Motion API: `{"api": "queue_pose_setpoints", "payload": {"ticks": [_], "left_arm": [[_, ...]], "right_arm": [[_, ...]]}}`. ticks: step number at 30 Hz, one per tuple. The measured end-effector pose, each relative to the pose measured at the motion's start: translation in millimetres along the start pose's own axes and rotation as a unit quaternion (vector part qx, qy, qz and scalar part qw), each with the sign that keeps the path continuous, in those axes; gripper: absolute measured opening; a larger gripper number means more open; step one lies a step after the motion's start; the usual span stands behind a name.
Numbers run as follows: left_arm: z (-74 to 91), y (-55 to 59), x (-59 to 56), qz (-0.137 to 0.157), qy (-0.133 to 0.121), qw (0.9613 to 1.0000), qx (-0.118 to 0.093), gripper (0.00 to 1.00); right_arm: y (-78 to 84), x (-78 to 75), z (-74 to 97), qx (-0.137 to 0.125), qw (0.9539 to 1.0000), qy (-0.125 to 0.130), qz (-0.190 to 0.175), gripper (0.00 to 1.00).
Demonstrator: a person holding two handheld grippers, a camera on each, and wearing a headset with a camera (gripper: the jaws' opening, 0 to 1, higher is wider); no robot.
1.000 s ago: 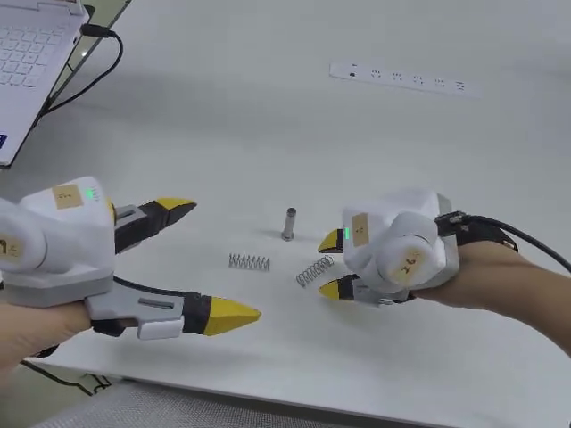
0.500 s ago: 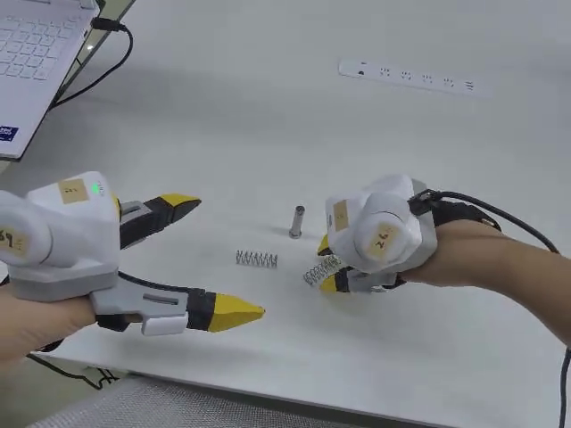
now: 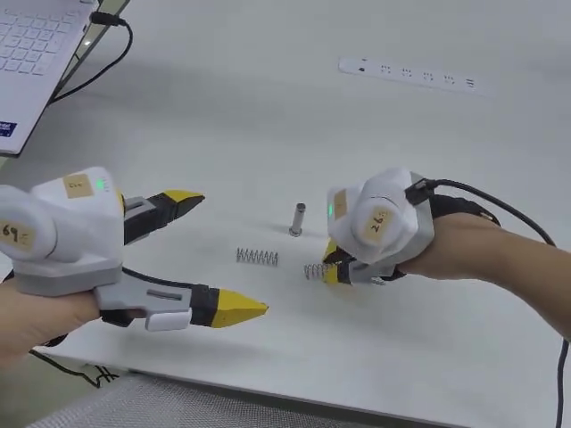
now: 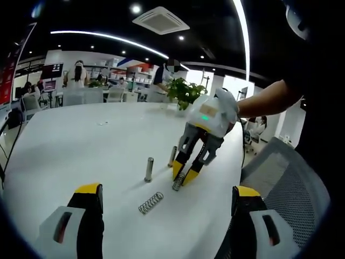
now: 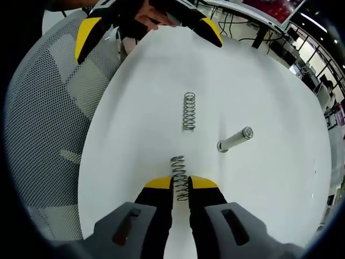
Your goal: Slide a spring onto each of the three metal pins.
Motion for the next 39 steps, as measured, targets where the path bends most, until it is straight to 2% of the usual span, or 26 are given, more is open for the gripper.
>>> {"api": "queue_pose_setpoints", "payload": {"ticks": [7, 21, 31, 36, 39], "left_arm": [[-2.5, -2.4, -1.2, -0.004, 0.007, 1.0, 0.003, 0.97], [-12.1, -12.1, -11.7, -0.02, 0.029, 0.9994, -0.007, 0.98], [-17.3, -24.4, -24.1, -0.046, 0.038, 0.9981, -0.018, 0.92], [-24.2, -30.3, -33.4, -0.056, 0.055, 0.9967, -0.021, 0.9], [-30.0, -34.5, -39.2, -0.062, 0.07, 0.9953, -0.024, 0.87]], "right_arm": [[-0.2, 2.9, 7.0, -0.009, 0.9998, 0.01, -0.015, 0.08], [8.5, 5.5, 44.8, -0.029, 0.9979, 0.041, -0.041, 0.08], [10.1, 12.2, 72.2, -0.046, 0.9949, 0.06, -0.066, 0.08], [9.5, 12.4, 85.2, -0.062, 0.9924, 0.073, -0.078, 0.08], [12.8, 12.6, 94.9, -0.072, 0.9893, 0.082, -0.096, 0.08]]}}
Point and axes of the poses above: the centre of the closed fingertips' face, and the gripper's own axes: z roughly backward along the fingers, x roughly to its left, y roughly out of its underside, the point moved 4 cm from there along z, roughly backward along the fingers, and after that the axes turned 7 degrees about y, right-handed, at the moved point
